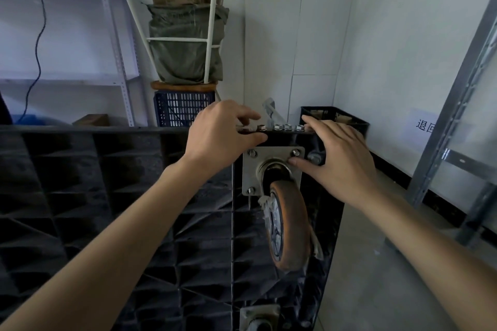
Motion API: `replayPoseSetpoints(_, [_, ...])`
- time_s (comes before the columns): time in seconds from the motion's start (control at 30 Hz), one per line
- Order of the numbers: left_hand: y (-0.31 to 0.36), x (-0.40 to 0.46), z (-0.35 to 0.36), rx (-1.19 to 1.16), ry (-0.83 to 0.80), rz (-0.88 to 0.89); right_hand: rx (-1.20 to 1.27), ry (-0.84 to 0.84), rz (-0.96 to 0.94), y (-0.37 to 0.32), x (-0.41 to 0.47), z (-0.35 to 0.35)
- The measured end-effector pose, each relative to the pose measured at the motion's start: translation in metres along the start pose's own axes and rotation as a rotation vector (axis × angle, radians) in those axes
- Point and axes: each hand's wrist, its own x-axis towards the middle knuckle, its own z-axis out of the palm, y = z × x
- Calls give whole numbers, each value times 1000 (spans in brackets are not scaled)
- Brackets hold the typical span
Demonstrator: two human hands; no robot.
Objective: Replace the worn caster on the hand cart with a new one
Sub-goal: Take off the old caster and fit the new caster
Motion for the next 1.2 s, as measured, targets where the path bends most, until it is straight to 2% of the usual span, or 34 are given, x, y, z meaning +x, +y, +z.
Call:
replayPoseSetpoints(0.13, [-1, -35, 8, -97, 315, 104, 1, -1, 7, 0, -1, 0])
replayPoseSetpoints(0.2, [-2, -59, 15, -139, 386, 158, 4, 2, 12, 0, -1, 0])
replayPoseSetpoints(0.3, [-6, -92, 28, -201, 316, 129, -11, 2, 14, 1, 0, 2])
replayPoseSetpoints(0.43, [-3, -118, 46, -353, 95, -65, -22, -4, 18, -1, 0, 0])
replayPoseSetpoints(0.53, [0, -126, 55, -452, 11, -144, -22, -10, 21, -3, 0, -1])
replayPoseSetpoints(0.67, [5, -129, 61, -582, -9, -217, -40, -24, 25, -4, -1, -3])
replayPoseSetpoints(0.83, [14, -130, 70, -853, -67, -381, -46, -23, 63, -10, -2, -5])
replayPoseSetpoints(1.0, [14, -130, 75, -970, -68, -441, -34, -4, 89, -15, -12, -8])
replayPoseSetpoints(1.2, [13, -130, 77, -978, -44, -442, 230, 166, 175, -23, -67, -13])
